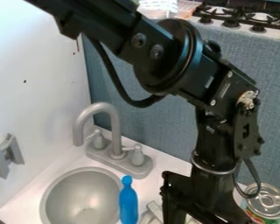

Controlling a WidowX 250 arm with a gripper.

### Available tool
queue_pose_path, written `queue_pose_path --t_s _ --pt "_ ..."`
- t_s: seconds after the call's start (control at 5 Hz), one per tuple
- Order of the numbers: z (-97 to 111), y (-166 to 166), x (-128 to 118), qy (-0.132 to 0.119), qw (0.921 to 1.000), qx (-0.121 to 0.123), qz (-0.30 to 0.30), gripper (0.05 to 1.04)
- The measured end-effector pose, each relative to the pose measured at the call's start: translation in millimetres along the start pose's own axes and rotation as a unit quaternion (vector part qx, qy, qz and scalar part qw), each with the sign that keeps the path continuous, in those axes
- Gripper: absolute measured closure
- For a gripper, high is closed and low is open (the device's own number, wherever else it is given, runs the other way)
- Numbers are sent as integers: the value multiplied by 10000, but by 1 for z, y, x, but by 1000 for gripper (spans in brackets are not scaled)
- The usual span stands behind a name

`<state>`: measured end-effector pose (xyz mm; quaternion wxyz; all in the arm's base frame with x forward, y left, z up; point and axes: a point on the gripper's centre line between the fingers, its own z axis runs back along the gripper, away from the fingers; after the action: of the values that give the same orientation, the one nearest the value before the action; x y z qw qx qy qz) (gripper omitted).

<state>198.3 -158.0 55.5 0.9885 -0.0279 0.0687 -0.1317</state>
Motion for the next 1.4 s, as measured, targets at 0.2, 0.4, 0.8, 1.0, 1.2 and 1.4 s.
queue_pose_path --t_s 0.2,0.4,0.8,1.0,1.2,1.4 --pt "-7 2 -2 137 9999 48 17 83" --pt "-21 6 9 -21 9997 214 -80 83" --pt "-62 4 27 326 9975 417 -461 83" --pt "-74 3 29 379 9969 403 -555 83" --pt "-81 1 37 425 9969 438 -506 83" --pt "-87 4 40 452 9965 538 -456 83"
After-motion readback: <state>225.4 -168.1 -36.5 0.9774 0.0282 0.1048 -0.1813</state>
